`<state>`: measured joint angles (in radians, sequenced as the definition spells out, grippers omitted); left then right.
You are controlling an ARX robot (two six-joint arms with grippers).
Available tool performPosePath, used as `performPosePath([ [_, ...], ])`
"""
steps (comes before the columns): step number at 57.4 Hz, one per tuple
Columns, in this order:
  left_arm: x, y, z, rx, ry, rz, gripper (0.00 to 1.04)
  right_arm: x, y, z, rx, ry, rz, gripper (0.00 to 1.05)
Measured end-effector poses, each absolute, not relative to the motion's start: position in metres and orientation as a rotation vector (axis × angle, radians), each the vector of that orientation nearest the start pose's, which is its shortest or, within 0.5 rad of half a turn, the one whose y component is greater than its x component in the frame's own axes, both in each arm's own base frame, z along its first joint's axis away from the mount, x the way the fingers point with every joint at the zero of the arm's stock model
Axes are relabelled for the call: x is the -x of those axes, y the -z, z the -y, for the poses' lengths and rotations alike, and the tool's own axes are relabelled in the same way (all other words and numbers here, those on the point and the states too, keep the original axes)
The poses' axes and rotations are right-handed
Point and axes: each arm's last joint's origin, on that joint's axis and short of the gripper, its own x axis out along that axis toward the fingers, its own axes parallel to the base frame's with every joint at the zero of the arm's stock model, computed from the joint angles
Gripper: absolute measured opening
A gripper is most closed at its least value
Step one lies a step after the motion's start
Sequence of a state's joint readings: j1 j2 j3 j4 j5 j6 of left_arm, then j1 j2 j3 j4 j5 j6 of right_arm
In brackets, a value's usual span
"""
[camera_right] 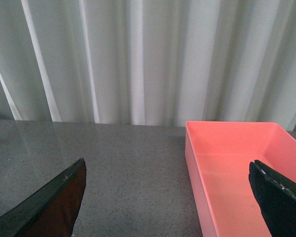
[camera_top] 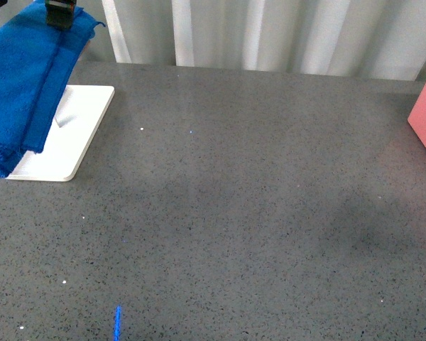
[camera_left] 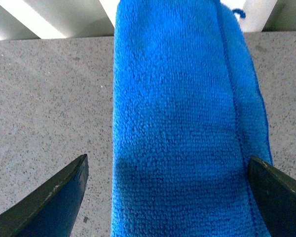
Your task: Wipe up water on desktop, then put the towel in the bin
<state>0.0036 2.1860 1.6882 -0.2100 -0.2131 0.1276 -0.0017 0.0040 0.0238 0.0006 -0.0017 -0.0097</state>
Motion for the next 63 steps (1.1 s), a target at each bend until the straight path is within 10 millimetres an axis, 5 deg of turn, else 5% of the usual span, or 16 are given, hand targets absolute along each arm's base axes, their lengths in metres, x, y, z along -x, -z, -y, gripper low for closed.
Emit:
performPosePath([
  [17,-0.487,-0.179,-0.008,-0.201,-0.154,-0.746,0.97,-0.096,-0.171,0.000,0.010,0.000,0.020,0.98],
  [30,-0.484,-0.173,-0.010,-0.208,-0.154,-0.754,0.47,-0.096,-0.171,0.000,0.010,0.000,0.020,0.98],
  [43,-0.480,-0.183,-0.010,-0.210,-0.139,-0.735,0.12,-0.096,-0.171,0.000,0.010,0.000,0.020,0.98],
  [63,-0.462,-0.220,-0.014,-0.223,-0.116,-0.663,0.07,-0.096,-0.171,0.000,0.010,0.000,0.020,0.98],
])
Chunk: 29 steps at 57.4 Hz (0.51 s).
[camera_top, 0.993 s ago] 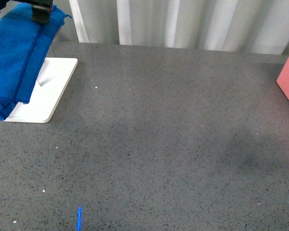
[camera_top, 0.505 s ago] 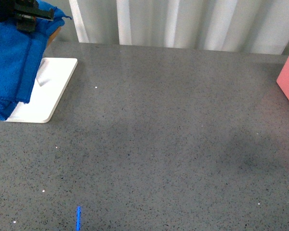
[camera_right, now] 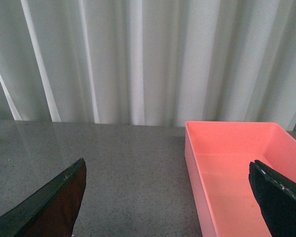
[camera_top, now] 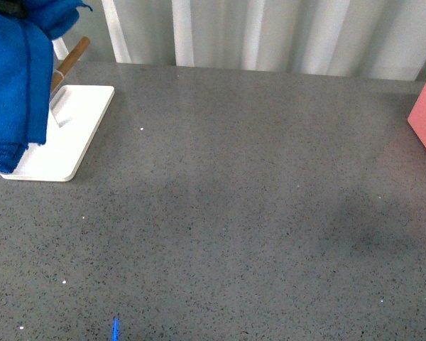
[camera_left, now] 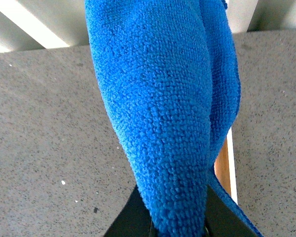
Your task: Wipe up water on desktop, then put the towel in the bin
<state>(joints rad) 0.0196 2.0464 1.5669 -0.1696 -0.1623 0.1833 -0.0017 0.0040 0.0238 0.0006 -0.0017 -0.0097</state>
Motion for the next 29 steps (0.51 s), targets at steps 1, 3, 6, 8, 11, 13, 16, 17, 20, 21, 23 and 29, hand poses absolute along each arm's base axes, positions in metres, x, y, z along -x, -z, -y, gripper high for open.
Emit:
performPosePath([
  [1,-0.460,-0.228,-0.015,-0.219,-0.114,-0.646,0.07,-0.096,-0.171,0.000,0.010,0.000,0.020,0.98],
  [3,-0.457,-0.238,-0.016,-0.220,-0.116,-0.622,0.07,-0.096,-0.171,0.000,0.010,0.000,0.020,0.98],
  [6,-0.452,-0.257,-0.017,-0.228,-0.114,-0.570,0.07,-0.096,-0.171,0.000,0.010,0.000,0.020,0.98],
  [8,-0.446,-0.271,-0.017,-0.221,-0.098,-0.536,0.07,-0.096,-0.171,0.000,0.010,0.000,0.020,0.98],
  [11,-0.438,-0.291,-0.013,-0.207,-0.067,-0.482,0.07,-0.096,-0.171,0.000,0.010,0.000,0.020,0.98],
  [13,-0.434,-0.300,-0.010,-0.194,-0.046,-0.453,0.07,-0.096,-0.171,0.000,0.010,0.000,0.020,0.98],
  [16,-0.427,-0.311,-0.003,-0.179,-0.010,-0.413,0.07,-0.096,-0.171,0.000,0.010,0.000,0.020,0.98],
  [17,-0.423,-0.316,0.002,-0.174,0.009,-0.390,0.07,-0.096,-0.171,0.000,0.010,0.000,0.020,0.98],
  [20,-0.413,-0.328,0.016,-0.152,0.071,-0.339,0.07,-0.096,-0.171,0.000,0.010,0.000,0.020,0.98],
  [21,-0.411,-0.330,0.019,-0.147,0.085,-0.330,0.07,-0.096,-0.171,0.000,0.010,0.000,0.020,0.98],
  [23,-0.404,-0.335,0.030,-0.129,0.127,-0.304,0.07,-0.096,-0.171,0.000,0.010,0.000,0.020,0.98],
  [29,-0.387,-0.344,0.064,-0.075,0.254,-0.246,0.07,-0.096,-0.171,0.000,0.010,0.000,0.020,0.98],
])
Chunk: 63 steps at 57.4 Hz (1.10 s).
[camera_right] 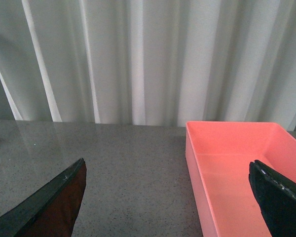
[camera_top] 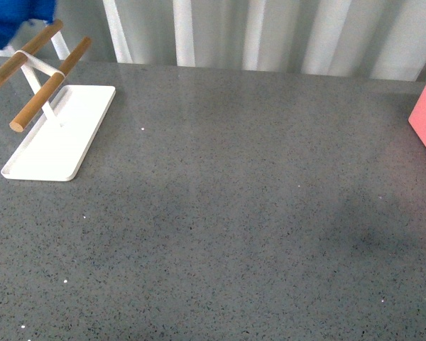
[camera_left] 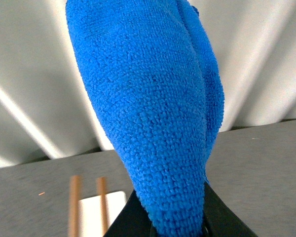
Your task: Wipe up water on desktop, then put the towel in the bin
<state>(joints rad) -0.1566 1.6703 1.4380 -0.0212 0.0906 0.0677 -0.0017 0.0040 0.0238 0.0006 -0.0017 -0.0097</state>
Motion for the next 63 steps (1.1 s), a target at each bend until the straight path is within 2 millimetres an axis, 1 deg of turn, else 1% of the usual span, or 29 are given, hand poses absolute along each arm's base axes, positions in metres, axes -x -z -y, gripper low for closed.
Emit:
performPosePath([
  [2,-0.381,-0.345,0.079,-0.055,0.308,-0.229,0.07,-0.096,-0.171,0.000,0.010,0.000,0.020,0.98],
  [4,-0.374,-0.342,0.098,-0.022,0.375,-0.218,0.07,-0.096,-0.171,0.000,0.010,0.000,0.020,0.98],
  [12,-0.358,-0.322,0.143,0.048,0.496,-0.223,0.07,-0.096,-0.171,0.000,0.010,0.000,0.020,0.98],
  [21,-0.344,-0.299,0.182,0.106,0.594,-0.236,0.07,-0.096,-0.171,0.000,0.010,0.000,0.020,0.98],
  [26,-0.341,-0.287,0.198,0.138,0.629,-0.246,0.07,-0.096,-0.171,0.000,0.010,0.000,0.020,0.98],
  [30,-0.339,-0.271,0.215,0.176,0.666,-0.268,0.07,-0.096,-0.171,0.000,0.010,0.000,0.020,0.98],
  [34,-0.339,-0.258,0.227,0.204,0.683,-0.297,0.07,-0.096,-0.171,0.000,0.010,0.000,0.020,0.98],
  [37,-0.340,-0.250,0.233,0.215,0.686,-0.320,0.07,-0.097,-0.171,0.000,0.016,-0.022,0.009,0.98],
  [39,-0.341,-0.246,0.235,0.223,0.686,-0.330,0.07,-0.097,-0.170,0.001,0.043,-0.137,-0.065,0.98],
  [40,-0.342,-0.244,0.237,0.225,0.684,-0.334,0.07,-0.099,-0.170,0.002,0.053,-0.224,-0.113,0.98],
  [41,-0.343,-0.243,0.238,0.228,0.681,-0.336,0.07,-0.101,-0.171,0.004,0.051,-0.278,-0.129,0.98],
  [44,-0.343,-0.242,0.240,0.233,0.683,-0.338,0.07,-0.108,-0.181,0.009,0.038,-0.405,-0.118,0.98],
  [46,-0.344,-0.243,0.241,0.235,0.684,-0.337,0.07,-0.111,-0.187,0.011,0.040,-0.439,-0.098,0.98],
  [47,-0.344,-0.243,0.241,0.236,0.685,-0.336,0.07,-0.114,-0.193,0.011,0.044,-0.472,-0.078,0.98],
  [53,-0.345,-0.246,0.242,0.247,0.681,-0.328,0.07,-0.134,-0.221,0.014,0.080,-0.555,0.011,0.98],
  [56,-0.346,-0.249,0.242,0.253,0.682,-0.322,0.07,-0.145,-0.229,0.014,0.075,-0.575,0.028,0.98],
  [62,-0.347,-0.252,0.243,0.264,0.685,-0.316,0.07,-0.171,-0.233,0.012,0.040,-0.604,0.017,0.98],
  [63,-0.347,-0.253,0.243,0.272,0.686,-0.314,0.07,-0.181,-0.231,0.010,0.017,-0.615,-0.003,0.98],
])
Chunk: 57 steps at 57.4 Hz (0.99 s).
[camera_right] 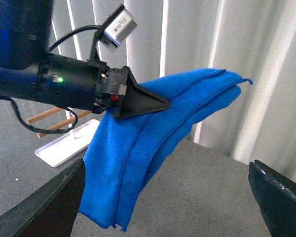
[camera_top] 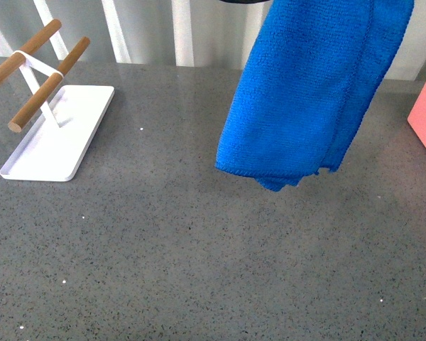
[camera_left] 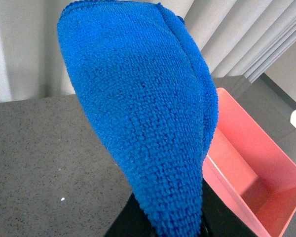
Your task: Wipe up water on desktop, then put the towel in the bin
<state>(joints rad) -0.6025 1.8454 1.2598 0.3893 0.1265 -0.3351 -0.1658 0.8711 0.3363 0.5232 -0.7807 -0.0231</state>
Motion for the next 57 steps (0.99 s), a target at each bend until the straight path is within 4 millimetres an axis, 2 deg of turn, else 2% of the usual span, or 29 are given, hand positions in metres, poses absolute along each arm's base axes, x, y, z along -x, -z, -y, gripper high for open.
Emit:
performPosePath([
  [11,-0.354,-0.270,0.242,0.349,0.683,-0.294,0.07,-0.227,-0.200,-0.016,-0.089,-0.643,-0.137,0.98],
  [25,-0.356,-0.274,0.240,0.388,0.678,-0.303,0.07,-0.245,-0.174,-0.035,-0.084,-0.637,-0.175,0.98],
  [36,-0.356,-0.274,0.240,0.402,0.686,-0.311,0.07,-0.254,-0.171,-0.034,-0.066,-0.627,-0.165,0.98],
  [46,-0.354,-0.276,0.241,0.426,0.701,-0.324,0.07,-0.271,-0.168,-0.030,-0.061,-0.629,-0.152,0.98],
  [57,-0.352,-0.281,0.240,0.435,0.704,-0.321,0.07,-0.284,-0.172,-0.042,-0.060,-0.676,-0.134,0.98],
])
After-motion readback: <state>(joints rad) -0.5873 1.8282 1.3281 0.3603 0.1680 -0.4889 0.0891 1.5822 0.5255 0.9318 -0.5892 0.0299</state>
